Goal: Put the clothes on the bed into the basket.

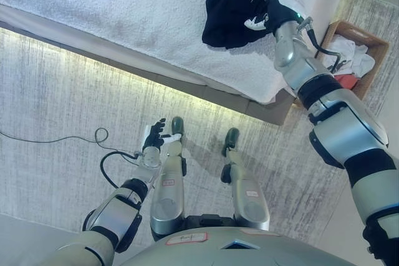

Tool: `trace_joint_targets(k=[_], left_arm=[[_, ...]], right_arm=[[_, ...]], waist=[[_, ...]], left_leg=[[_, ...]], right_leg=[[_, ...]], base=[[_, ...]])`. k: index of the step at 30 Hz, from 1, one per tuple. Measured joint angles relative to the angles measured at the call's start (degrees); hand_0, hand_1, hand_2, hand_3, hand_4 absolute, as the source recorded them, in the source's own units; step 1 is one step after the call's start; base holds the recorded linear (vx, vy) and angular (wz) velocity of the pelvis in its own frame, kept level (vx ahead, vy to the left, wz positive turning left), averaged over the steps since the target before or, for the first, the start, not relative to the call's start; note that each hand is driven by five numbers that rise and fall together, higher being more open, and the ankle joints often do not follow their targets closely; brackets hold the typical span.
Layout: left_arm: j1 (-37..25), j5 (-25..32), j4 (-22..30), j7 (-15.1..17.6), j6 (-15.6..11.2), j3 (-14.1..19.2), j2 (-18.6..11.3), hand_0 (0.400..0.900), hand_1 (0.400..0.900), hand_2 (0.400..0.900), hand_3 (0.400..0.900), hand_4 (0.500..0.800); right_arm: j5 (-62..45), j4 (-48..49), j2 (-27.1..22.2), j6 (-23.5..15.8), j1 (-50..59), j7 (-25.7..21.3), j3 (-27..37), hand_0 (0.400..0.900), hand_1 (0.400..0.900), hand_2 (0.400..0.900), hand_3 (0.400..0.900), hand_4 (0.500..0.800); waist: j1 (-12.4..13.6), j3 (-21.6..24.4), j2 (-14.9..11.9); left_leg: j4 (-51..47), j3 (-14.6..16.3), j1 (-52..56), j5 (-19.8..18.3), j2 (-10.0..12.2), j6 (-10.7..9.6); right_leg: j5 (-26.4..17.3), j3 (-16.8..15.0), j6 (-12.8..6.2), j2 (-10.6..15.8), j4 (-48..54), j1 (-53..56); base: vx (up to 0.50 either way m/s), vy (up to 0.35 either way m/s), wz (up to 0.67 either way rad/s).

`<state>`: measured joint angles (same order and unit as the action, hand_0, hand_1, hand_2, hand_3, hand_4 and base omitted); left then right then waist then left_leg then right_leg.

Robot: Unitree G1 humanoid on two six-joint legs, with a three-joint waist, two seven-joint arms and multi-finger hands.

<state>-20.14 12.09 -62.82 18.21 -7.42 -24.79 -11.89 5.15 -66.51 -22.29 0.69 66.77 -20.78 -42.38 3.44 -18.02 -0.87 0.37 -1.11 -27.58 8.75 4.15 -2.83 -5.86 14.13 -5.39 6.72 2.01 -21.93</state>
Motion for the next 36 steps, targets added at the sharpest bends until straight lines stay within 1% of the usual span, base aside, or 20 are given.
trace_joint_targets(k=[4,9,12,15,18,21,22,23,24,25,27,29,32,36], left_arm=[[0.1,0.0,-0.3,0.0,0.0,0.1,-0.1,0.9,0.9,0.9,0.9,0.8],[1.0,0.0,-0.4,-0.3,0.3,0.5,-0.6,0.9,0.9,0.9,0.9,0.8],[1.4,0.0,-0.4,-0.6,0.6,1.6,-0.6,0.9,0.9,0.9,0.9,0.8],[2.3,-0.2,-0.3,-0.9,0.9,2.8,-0.6,0.9,0.9,0.9,0.9,0.8],[3.7,-0.2,-0.3,-1.3,1.2,4.2,-0.7,0.9,0.9,0.9,0.9,0.8],[6.0,-0.3,0.2,-2.2,1.6,5.7,-0.7,0.9,0.9,0.9,0.9,0.8],[6.9,-0.5,0.4,-2.6,1.8,6.0,-0.8,0.9,0.9,0.9,0.9,0.8],[8.1,-0.6,0.5,-2.8,1.8,6.1,-1.0,0.9,0.9,0.9,0.9,0.8],[8.7,-0.6,0.5,-2.9,1.8,6.1,-1.1,0.9,0.9,0.9,0.9,0.8],[9.1,-0.7,1.0,-3.5,2.1,6.6,-1.2,0.9,0.9,0.9,0.9,0.8],[10.0,-0.9,2.3,-4.4,2.5,7.4,-1.4,0.9,0.9,0.9,0.9,0.8],[10.8,-1.2,2.5,-5.2,2.6,8.2,-1.7,0.9,0.9,0.9,0.9,0.8],[12.0,-1.2,2.6,-6.1,2.9,8.7,-1.9,0.9,0.9,0.9,0.9,0.8],[14.3,-1.2,2.4,-7.1,3.1,8.9,-1.8,0.9,0.9,0.9,0.9,0.8]], right_arm=[[-0.4,-1.0,0.4,0.0,-0.2,0.0,1.0,0.4,0.4,0.4,0.4,0.5],[-2.3,-1.0,0.5,0.0,-1.6,0.1,4.9,0.4,0.4,0.4,0.4,0.5],[-3.7,-0.7,0.2,-0.1,-3.2,0.1,8.0,0.4,0.4,0.4,0.4,0.5],[-5.4,2.4,-0.9,-0.1,-7.0,0.1,11.3,0.4,0.4,0.4,0.4,0.5],[-7.0,6.8,-3.1,-0.3,-12.7,0.1,14.5,0.4,0.4,0.4,0.4,0.5],[-8.3,11.8,-4.5,-0.6,-20.5,0.1,19.7,0.4,0.4,0.4,0.4,0.5],[-8.8,12.2,-4.6,-0.7,-22.5,0.1,20.5,0.4,0.4,0.4,0.4,0.5],[-9.1,12.8,-4.7,-0.8,-25.3,0.2,21.4,0.4,0.4,0.4,0.4,0.5],[-9.1,12.7,-4.7,-0.8,-26.1,0.1,21.9,0.4,0.4,0.4,0.4,0.5],[-9.2,13.0,-5.1,-1.0,-27.9,0.4,23.2,0.4,0.4,0.4,0.4,0.5],[-9.3,13.0,-6.2,-1.1,-30.8,1.3,25.6,0.4,0.4,0.4,0.4,0.5],[-9.9,12.9,-7.5,-1.1,-33.7,1.4,27.8,0.4,0.4,0.4,0.4,0.5],[-10.5,11.1,-9.4,-1.1,-36.9,2.0,31.4,0.4,0.4,0.4,0.4,0.5],[-13.1,5.0,-13.0,-1.2,-39.5,2.3,35.1,0.4,0.4,0.4,0.4,0.5]], waist=[[0.1,0.0,0.0],[0.0,0.2,0.0],[-0.1,0.2,0.0],[0.0,0.2,0.0],[-0.2,0.5,0.0],[-0.7,2.6,-0.1],[-1.3,3.2,-0.3],[-1.9,4.8,-0.6],[-1.8,5.4,-0.6],[-2.3,5.9,-0.8],[-2.8,6.6,-1.1],[-3.3,7.8,-1.4],[-4.8,9.9,-1.6],[-5.4,12.7,-1.7]], left_leg=[[-0.1,-0.1,0.5,0.3,-0.1,-0.2],[-0.6,-0.3,2.1,0.6,0.0,-0.5],[-0.9,-0.4,3.3,0.8,0.0,-0.5],[-1.6,-0.3,5.5,0.8,0.0,-0.5],[-2.8,0.0,8.8,0.8,-0.2,-0.5],[-5.0,0.1,12.1,0.9,-0.4,-0.5],[-5.0,0.0,13.0,0.9,-0.6,-0.5],[-5.1,0.2,13.7,0.7,-0.7,-0.6],[-5.1,0.2,13.9,0.7,-0.7,-0.6],[-5.1,0.9,14.7,0.4,-0.6,-0.8],[-5.1,1.1,16.1,0.3,-0.6,-0.7],[-5.1,1.7,17.5,-0.4,-0.3,-0.9],[-5.2,2.0,18.4,-0.9,-0.2,-0.7],[-5.7,2.9,19.7,-1.8,0.0,-0.4]], right_leg=[[0.0,0.0,0.0,0.1,-0.3,0.3],[0.0,0.2,-0.01,0.0,-0.3,1.8],[0.0,0.3,-0.01,0.1,-0.3,3.0],[0.0,0.3,-0.01,0.2,-0.1,4.9],[0.0,0.3,-0.03,0.4,0.7,7.9],[0.0,0.3,-0.09,0.6,2.0,10.7],[0.0,0.5,-0.1,0.6,2.6,12.1],[0.0,0.4,-0.14,0.8,2.9,12.8],[0.0,0.3,-0.17,0.7,2.9,13.0],[0.2,0.0,-0.32,0.7,2.9,13.6],[0.2,-0.2,-0.45,0.7,2.9,14.9],[0.3,-1.1,-0.54,0.6,3.0,15.8],[0.4,-1.4,-0.69,0.6,3.0,16.5],[0.7,-2.4,-0.96,0.6,3.0,17.3]], base=[[0.0,-0.003,0.01],[0.02,-0.017,0.03],[0.04,0.0,-0.04],[0.04,0.008,-0.07],[0.04,0.019,-0.06],[0.05,0.011,-0.06],[0.05,-0.004,-0.07],[0.07,-0.008,-0.1],[0.08,-0.013,-0.09],[0.07,-0.013,-0.1],[0.06,-0.014,-0.09],[0.07,-0.021,-0.07],[0.06,-0.024,-0.06],[0.03,-0.017,-0.08]])
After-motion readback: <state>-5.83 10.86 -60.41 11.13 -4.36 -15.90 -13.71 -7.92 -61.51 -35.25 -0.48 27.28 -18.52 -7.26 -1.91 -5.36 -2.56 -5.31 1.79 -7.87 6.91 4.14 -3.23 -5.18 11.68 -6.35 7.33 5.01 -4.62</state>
